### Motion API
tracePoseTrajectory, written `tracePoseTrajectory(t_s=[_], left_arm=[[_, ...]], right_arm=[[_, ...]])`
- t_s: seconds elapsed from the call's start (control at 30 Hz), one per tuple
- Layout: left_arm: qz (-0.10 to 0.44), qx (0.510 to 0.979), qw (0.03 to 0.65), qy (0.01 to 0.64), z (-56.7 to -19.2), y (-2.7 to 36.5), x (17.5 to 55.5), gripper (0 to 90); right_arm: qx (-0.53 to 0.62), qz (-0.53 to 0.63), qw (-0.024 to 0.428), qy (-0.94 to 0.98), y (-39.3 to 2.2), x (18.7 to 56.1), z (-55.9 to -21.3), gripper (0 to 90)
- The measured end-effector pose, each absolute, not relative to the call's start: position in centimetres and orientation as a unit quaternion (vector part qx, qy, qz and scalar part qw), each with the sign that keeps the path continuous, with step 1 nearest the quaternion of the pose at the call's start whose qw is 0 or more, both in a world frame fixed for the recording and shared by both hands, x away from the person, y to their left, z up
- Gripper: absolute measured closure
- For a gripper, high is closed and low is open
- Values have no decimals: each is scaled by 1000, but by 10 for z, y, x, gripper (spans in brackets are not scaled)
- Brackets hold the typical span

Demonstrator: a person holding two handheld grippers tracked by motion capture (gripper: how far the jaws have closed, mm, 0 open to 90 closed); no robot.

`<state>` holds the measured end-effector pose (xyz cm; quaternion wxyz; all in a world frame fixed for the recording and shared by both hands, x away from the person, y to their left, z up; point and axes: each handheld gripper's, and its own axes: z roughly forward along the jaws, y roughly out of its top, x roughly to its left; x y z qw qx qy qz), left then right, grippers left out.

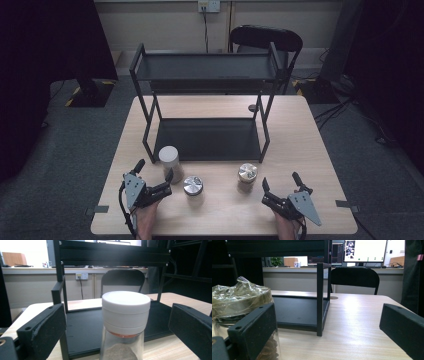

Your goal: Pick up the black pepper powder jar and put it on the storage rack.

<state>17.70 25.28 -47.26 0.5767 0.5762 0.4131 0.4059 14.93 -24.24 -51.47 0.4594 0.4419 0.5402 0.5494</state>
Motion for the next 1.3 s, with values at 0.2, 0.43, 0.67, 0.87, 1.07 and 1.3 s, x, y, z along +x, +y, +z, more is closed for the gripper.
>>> tracePoseTrajectory(t_s=[0.2, 0.43, 0.67, 0.87, 1.07, 1.3], left_arm=[[395, 585, 578, 409, -468, 252, 184, 48], [383, 601, 573, 405, -460, 252, 193, 98], [371, 605, 575, 407, -455, 252, 201, 152], [367, 605, 577, 407, -454, 253, 206, 188], [369, 608, 575, 405, -452, 251, 209, 187], [363, 622, 566, 401, -448, 250, 216, 216]], right_arm=[[442, 550, 459, 540, -242, 149, -515, 0], [442, 550, 459, 540, -242, 149, -515, 0], [442, 550, 459, 540, -242, 149, -515, 0], [442, 550, 459, 540, -242, 149, -515, 0], [442, 549, 459, 540, -242, 149, -515, 0], [442, 549, 460, 540, -242, 149, -515, 0]])
